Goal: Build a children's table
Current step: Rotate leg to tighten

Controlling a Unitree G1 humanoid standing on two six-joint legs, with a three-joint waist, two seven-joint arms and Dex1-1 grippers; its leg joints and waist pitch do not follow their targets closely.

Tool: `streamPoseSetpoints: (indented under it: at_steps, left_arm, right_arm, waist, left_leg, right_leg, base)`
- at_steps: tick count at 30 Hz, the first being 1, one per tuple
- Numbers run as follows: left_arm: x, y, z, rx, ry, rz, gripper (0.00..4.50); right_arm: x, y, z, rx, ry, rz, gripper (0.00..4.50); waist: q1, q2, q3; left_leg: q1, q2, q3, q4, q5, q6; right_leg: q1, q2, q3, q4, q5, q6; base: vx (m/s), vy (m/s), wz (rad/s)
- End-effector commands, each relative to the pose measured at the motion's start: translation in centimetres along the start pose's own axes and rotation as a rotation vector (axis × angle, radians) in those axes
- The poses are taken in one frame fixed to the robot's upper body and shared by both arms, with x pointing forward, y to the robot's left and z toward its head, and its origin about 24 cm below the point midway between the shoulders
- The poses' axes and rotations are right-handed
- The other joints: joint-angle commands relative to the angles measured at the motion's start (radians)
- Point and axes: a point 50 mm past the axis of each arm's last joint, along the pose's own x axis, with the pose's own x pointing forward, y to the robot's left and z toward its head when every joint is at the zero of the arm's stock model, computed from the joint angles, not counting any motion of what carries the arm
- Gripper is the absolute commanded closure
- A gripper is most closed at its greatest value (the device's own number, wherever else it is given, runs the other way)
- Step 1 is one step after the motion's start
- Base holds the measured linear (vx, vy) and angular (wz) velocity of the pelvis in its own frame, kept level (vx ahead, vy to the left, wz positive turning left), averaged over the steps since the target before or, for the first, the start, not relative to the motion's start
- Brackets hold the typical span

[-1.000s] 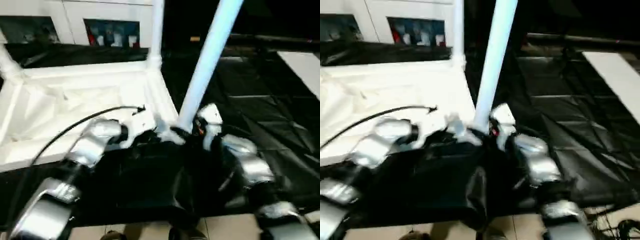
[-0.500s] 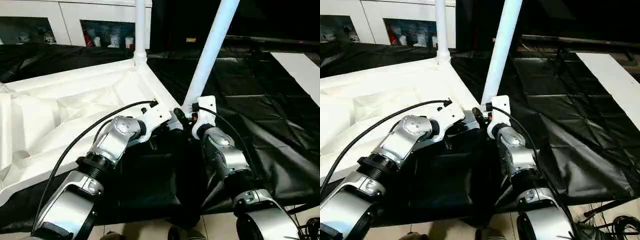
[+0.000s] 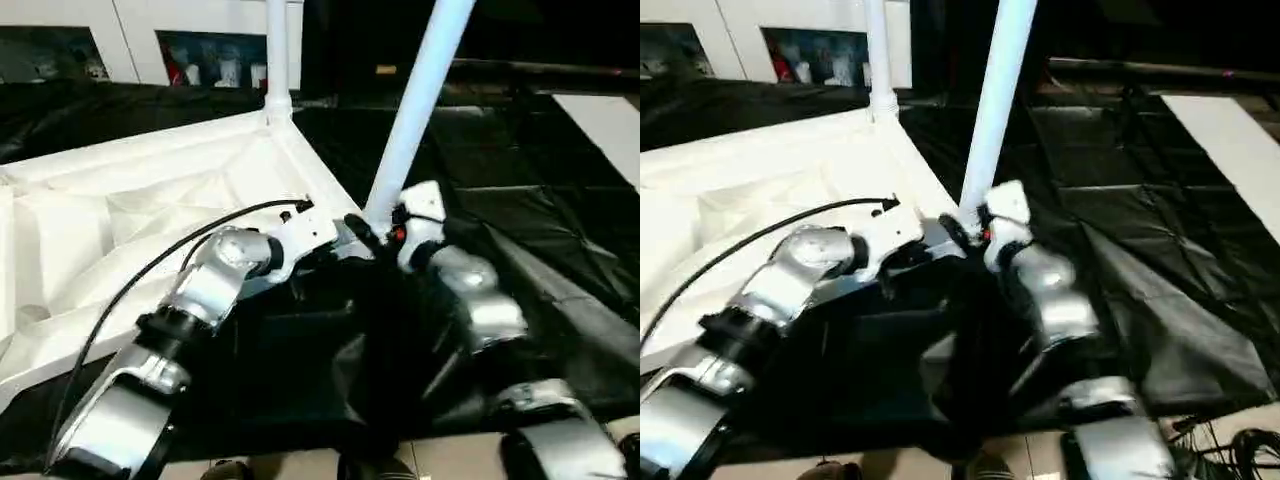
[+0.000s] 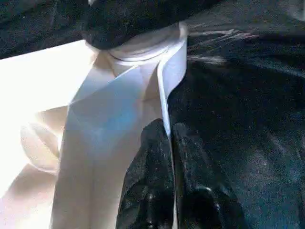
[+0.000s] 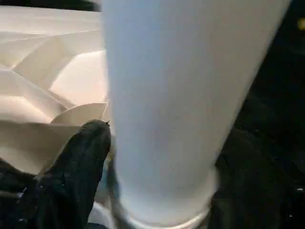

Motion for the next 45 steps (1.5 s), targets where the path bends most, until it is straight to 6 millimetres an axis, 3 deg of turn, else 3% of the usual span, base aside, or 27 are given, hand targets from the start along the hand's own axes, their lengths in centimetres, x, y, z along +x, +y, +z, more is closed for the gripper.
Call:
streamPoseSetpoints:
  at_steps: [1,3,5,7,9,12,14,16,19,23,26,37,42,45]
  left_arm:
    - [-0.4,-1.8,-2.5,0.006,0.053,-0.146,4.5]
    - [-1.0,-2.2,-2.5,0.032,0.023,-0.214,4.5]
    - [-1.9,-2.9,-2.2,0.06,-0.027,-0.308,4.5]
    - [-2.3,-3.2,-1.9,0.043,-0.059,-0.356,4.5]
    - [-2.5,-3.3,-1.8,0.038,-0.065,-0.366,4.5]
    - [-2.8,-3.5,-1.5,0.045,-0.071,-0.395,4.5]
    - [-2.9,-3.6,-1.5,0.054,-0.073,-0.409,4.5]
    - [-2.9,-3.6,-1.6,0.055,-0.071,-0.411,4.5]
    - [-3.0,-3.6,-1.7,0.054,-0.069,-0.417,4.5]
    - [-3.3,-3.7,-1.8,0.051,-0.067,-0.424,4.5]
    - [-3.3,-3.7,-1.8,0.048,-0.065,-0.425,4.5]
    - [-3.4,-3.7,-2.1,0.038,-0.054,-0.436,4.5]
    - [-3.1,-3.7,-2.5,0.025,-0.038,-0.399,4.5]
    - [-2.5,-3.3,-2.8,0.01,-0.015,-0.32,4.5]
  right_arm:
    - [-1.3,0.1,-0.3,-0.037,0.033,0.145,0.62]
    - [-2.4,0.4,-0.3,-0.076,0.045,0.269,0.62]
    - [-4.3,1.0,-0.7,-0.104,0.07,0.449,0.62]
    - [-4.9,1.2,-1.0,-0.089,0.082,0.499,0.62]
    - [-5.1,1.2,-1.0,-0.087,0.086,0.51,0.62]
    - [-5.3,1.6,-1.1,-0.097,0.095,0.554,0.62]
    - [-5.2,2.0,-1.3,-0.116,0.105,0.572,0.62]
    - [-5.0,2.0,-1.3,-0.125,0.106,0.574,0.62]
    - [-5.0,2.1,-1.2,-0.128,0.111,0.589,0.62]
    - [-5.1,2.2,-1.5,-0.131,0.134,0.612,0.62]
    - [-5.1,2.1,-1.6,-0.137,0.145,0.602,1.0]
    - [-5.0,2.1,-1.9,-0.112,0.142,0.588,1.63]
    - [-4.6,1.9,-2.7,-0.036,0.13,0.493,1.73]
    - [-4.1,1.5,-3.5,0.016,0.148,0.371,1.74]
  waist:
    - [0.007,0.0,-0.055]
    - [0.005,0.003,-0.057]
    - [0.014,0.004,-0.066]
    - [0.014,0.004,-0.065]
    - [0.014,0.005,-0.066]
    - [0.014,0.007,-0.056]
    - [0.017,0.009,-0.052]
    - [0.02,0.008,-0.051]
    - [0.02,0.008,-0.053]
    - [0.02,0.005,-0.057]
    - [0.021,0.005,-0.055]
    - [0.02,0.006,-0.057]
    - [0.019,0.007,-0.057]
    - [0.012,0.006,-0.052]
  left_leg:
    - [-0.003,0.054,-0.023,-0.062,-0.107,0.114]
    - [-0.006,0.055,-0.023,-0.061,-0.076,0.132]
    - [0.0,0.057,-0.02,-0.052,0.001,0.167]
    - [-0.002,0.059,-0.017,-0.05,0.042,0.196]
    - [-0.002,0.061,-0.017,-0.048,0.063,0.208]
    - [0.0,0.065,-0.017,-0.054,0.001,0.187]
    - [0.007,0.068,-0.017,-0.058,-0.057,0.149]
    - [0.006,0.066,-0.018,-0.06,-0.07,0.123]
    - [0.004,0.063,-0.018,-0.058,-0.06,0.116]
    - [0.0,0.06,-0.018,-0.053,-0.019,0.137]
    - [0.0,0.06,-0.017,-0.053,-0.015,0.143]
    - [0.0,0.059,-0.018,-0.051,-0.009,0.144]
    - [0.0,0.059,-0.018,-0.051,-0.025,0.137]
    - [-0.002,0.06,-0.021,-0.054,-0.085,0.105]
  right_leg:
    - [0.055,-0.079,0.05,-0.064,-0.128,-0.229]
    - [0.055,-0.079,0.046,-0.058,-0.075,-0.247]
    - [0.065,-0.077,0.048,-0.037,0.087,-0.28]
    - [0.061,-0.075,0.046,-0.028,0.179,-0.313]
    - [0.06,-0.074,0.042,-0.023,0.206,-0.332]
    - [0.054,-0.078,0.041,-0.037,0.067,-0.329]
    - [0.05,-0.079,0.042,-0.049,-0.05,-0.308]
    - [0.049,-0.078,0.044,-0.05,-0.083,-0.291]
    - [0.052,-0.078,0.045,-0.048,-0.069,-0.283]
    - [0.056,-0.078,0.045,-0.038,0.004,-0.288]
    - [0.055,-0.077,0.044,-0.039,-0.001,-0.288]
    - [0.056,-0.076,0.044,-0.036,0.009,-0.293]
    - [0.055,-0.078,0.044,-0.039,-0.02,-0.291]
    - [0.052,-0.078,0.045,-0.051,-0.124,-0.274]
  base:
    - [0.052,-0.032,0.01]
    - [0.026,-0.016,0.0]
    - [0.057,-0.027,0.02]
    - [0.028,-0.007,0.02]
    - [0.0,0.0,0.0]
    - [0.0,0.0,0.0]
    - [0.0,0.0,0.0]
    - [0.0,0.0,0.0]
    - [0.0,0.0,0.0]
    - [0.0,0.0,0.0]
    - [0.0,0.0,0.0]
    - [0.0,0.0,0.0]
    - [0.0,0.0,0.0]
    - [0.0,0.0,0.0]
